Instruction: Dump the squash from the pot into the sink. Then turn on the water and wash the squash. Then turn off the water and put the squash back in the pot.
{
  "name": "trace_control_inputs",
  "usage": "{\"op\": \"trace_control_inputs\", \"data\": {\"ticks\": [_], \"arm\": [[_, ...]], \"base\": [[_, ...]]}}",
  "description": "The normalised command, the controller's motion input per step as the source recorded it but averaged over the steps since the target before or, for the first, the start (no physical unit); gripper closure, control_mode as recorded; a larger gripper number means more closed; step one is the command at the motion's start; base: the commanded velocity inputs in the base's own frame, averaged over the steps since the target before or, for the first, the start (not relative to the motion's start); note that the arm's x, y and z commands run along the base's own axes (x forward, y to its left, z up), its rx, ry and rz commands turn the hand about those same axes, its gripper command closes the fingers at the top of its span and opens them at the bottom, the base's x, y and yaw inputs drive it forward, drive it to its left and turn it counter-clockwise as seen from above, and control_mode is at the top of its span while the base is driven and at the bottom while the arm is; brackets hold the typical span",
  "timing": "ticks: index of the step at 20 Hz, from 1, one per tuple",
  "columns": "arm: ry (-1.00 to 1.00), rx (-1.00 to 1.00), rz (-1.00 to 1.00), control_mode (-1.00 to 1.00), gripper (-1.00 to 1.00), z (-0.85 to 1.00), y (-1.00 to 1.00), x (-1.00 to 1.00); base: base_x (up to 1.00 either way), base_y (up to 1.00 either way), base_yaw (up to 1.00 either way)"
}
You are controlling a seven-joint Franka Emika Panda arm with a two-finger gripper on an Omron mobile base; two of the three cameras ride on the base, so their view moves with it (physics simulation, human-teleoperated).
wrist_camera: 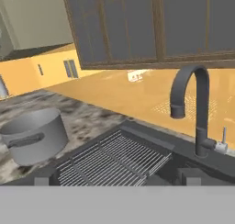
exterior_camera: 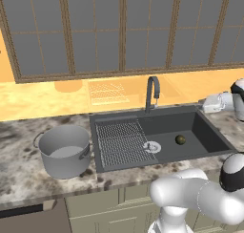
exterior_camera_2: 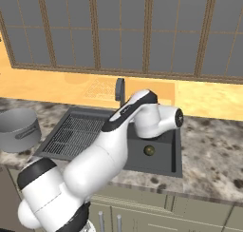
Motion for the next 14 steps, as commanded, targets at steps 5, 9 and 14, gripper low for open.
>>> {"op": "trace_control_inputs", "data": {"ticks": [5, 9, 14], "arm": [[-0.06, 0.0, -0.12, -1.0, -1.0, 0.0, 0.0, 0.68], [0.0, 0.0, -0.07, -1.0, -1.0, -0.11, -0.04, 0.58], [-0.02, 0.0, 0.0, -1.0, -1.0, -0.38, -0.13, 0.3]], "base": [[0.0, 0.0, 0.0], [0.0, 0.0, 0.0], [0.0, 0.0, 0.0]]}}
